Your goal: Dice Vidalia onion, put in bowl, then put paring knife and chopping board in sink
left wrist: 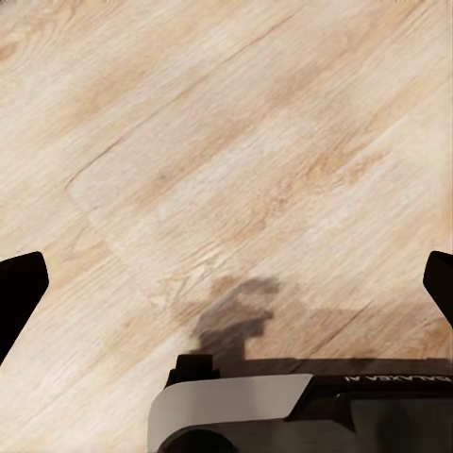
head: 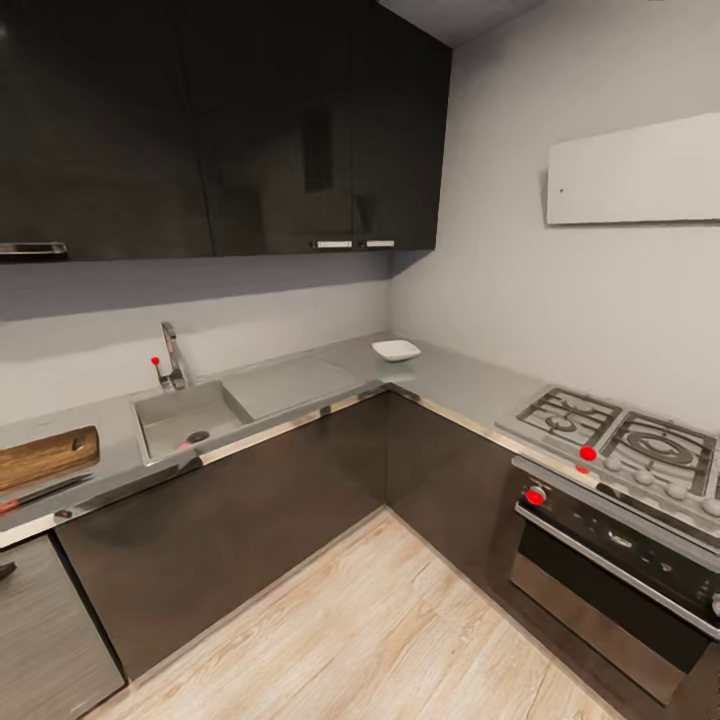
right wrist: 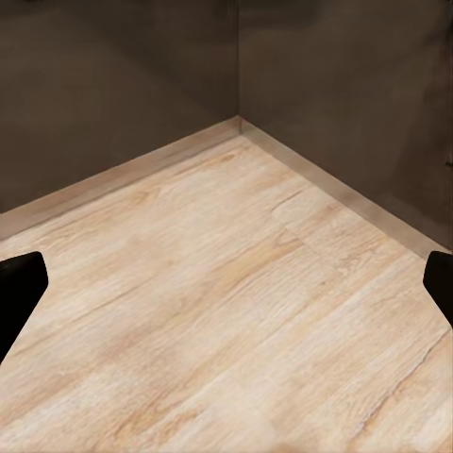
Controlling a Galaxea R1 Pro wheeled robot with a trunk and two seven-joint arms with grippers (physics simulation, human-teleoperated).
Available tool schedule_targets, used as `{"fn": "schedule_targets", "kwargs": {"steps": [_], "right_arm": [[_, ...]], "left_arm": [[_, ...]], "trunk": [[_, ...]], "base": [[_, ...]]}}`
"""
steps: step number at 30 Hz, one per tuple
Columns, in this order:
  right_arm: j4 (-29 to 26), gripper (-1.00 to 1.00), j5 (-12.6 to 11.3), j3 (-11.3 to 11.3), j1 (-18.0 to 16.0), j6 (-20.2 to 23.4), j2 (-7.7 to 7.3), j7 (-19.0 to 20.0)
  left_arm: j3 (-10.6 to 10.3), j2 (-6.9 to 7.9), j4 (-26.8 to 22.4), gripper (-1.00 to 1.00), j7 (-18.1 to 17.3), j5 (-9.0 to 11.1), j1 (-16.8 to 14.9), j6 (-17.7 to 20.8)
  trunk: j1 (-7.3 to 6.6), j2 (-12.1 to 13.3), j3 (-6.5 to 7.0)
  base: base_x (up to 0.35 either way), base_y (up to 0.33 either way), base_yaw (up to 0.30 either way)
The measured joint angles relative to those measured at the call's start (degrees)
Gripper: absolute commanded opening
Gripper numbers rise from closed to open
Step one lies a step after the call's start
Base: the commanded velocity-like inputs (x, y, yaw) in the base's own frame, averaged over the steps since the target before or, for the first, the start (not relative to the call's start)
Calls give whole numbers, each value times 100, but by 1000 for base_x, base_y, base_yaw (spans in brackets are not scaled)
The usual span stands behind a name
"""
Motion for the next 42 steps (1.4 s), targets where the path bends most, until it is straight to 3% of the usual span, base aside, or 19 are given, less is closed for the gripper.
{"fn": "schedule_targets", "kwargs": {"steps": [42], "right_arm": [[0, 100, 0, -9, 1, 0, -17, -9]], "left_arm": [[6, -2, 2, 100, 8, 0, 0, 2]], "trunk": [[-924, 1687, 756]], "base": [[0, 0, 0]]}}
